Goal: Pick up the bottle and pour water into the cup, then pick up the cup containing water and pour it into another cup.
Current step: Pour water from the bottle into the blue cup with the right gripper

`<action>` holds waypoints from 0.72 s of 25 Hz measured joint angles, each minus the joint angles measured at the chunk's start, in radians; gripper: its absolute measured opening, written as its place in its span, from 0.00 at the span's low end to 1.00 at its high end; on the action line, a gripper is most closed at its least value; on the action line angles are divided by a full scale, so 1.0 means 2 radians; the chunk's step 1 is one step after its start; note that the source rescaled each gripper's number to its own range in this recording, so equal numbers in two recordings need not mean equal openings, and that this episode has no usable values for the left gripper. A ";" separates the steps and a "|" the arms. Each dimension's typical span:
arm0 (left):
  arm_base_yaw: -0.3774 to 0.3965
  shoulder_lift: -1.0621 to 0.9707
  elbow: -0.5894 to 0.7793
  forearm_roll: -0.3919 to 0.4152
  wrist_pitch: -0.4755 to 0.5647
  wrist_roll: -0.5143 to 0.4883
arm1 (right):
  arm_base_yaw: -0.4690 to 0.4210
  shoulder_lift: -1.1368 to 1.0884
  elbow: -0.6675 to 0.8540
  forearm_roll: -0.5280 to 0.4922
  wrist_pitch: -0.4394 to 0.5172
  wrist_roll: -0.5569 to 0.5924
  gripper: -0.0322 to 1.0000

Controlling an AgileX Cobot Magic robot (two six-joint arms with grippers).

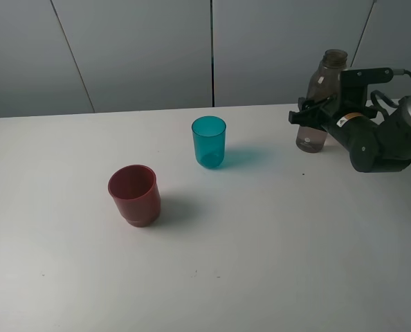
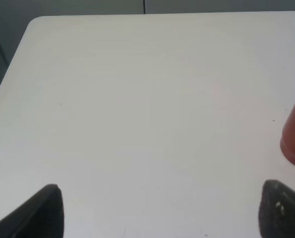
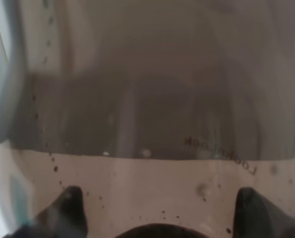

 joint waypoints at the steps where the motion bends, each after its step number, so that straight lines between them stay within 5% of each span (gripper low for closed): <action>1: 0.000 0.000 0.000 0.000 0.000 0.000 | 0.000 0.000 0.000 -0.005 0.000 0.000 0.04; 18: 0.000 0.000 0.000 0.000 0.000 0.000 | 0.029 -0.090 -0.009 -0.086 0.053 -0.001 0.04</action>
